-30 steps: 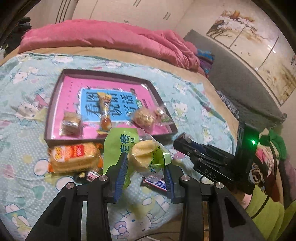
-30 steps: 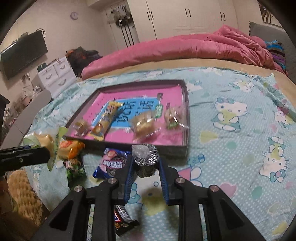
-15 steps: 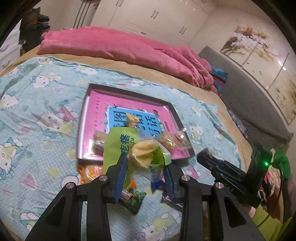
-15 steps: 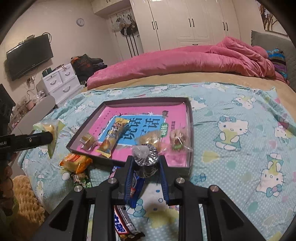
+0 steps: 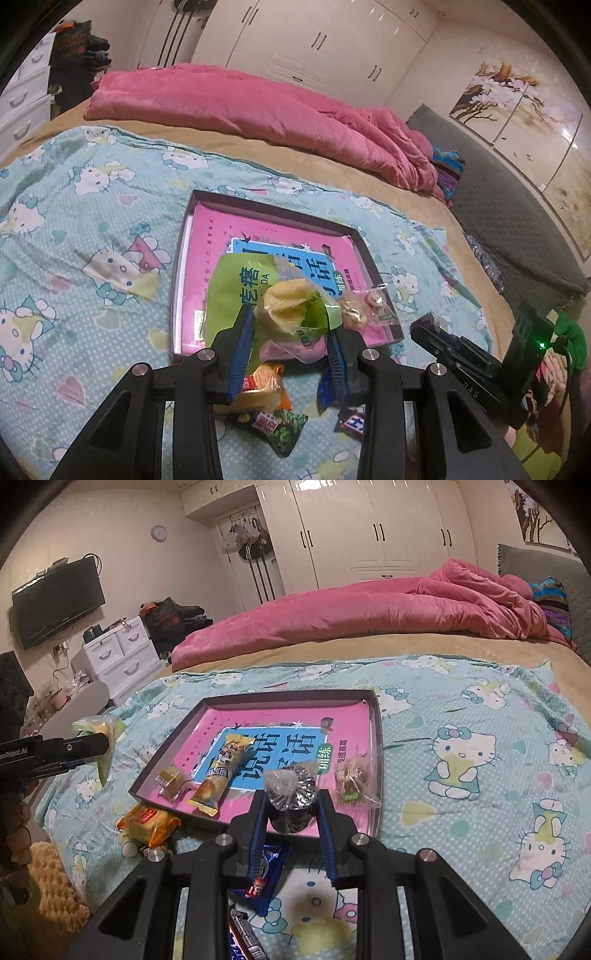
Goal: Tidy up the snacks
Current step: 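Carry the green bag and round chocolate over the tray and lower them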
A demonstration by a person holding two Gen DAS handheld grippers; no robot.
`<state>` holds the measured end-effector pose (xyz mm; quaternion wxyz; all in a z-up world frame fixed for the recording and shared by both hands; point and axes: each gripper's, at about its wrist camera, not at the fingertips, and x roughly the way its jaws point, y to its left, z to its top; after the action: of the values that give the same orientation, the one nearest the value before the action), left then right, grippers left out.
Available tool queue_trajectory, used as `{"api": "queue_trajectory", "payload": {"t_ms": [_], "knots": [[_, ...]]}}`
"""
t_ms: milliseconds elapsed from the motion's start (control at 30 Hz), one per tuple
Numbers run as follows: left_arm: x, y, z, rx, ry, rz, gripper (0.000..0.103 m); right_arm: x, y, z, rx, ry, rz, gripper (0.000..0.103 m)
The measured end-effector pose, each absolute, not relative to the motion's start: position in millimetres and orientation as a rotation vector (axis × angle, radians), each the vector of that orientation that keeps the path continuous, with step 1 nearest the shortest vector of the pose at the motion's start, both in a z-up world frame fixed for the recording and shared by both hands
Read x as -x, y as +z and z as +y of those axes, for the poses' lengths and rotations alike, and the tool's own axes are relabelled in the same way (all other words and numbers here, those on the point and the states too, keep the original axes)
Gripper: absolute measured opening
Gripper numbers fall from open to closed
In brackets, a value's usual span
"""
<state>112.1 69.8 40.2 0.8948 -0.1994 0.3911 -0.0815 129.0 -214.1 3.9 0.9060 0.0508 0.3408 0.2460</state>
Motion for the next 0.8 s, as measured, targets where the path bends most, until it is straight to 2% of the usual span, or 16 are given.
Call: {"api": "queue_trajectory", "payload": {"t_ms": [800], "knots": [[-157,20,48,0.373,-0.143,0.852,0.038,-149,-1,-223,-0.144,0.481,0.696,0.027]]}}
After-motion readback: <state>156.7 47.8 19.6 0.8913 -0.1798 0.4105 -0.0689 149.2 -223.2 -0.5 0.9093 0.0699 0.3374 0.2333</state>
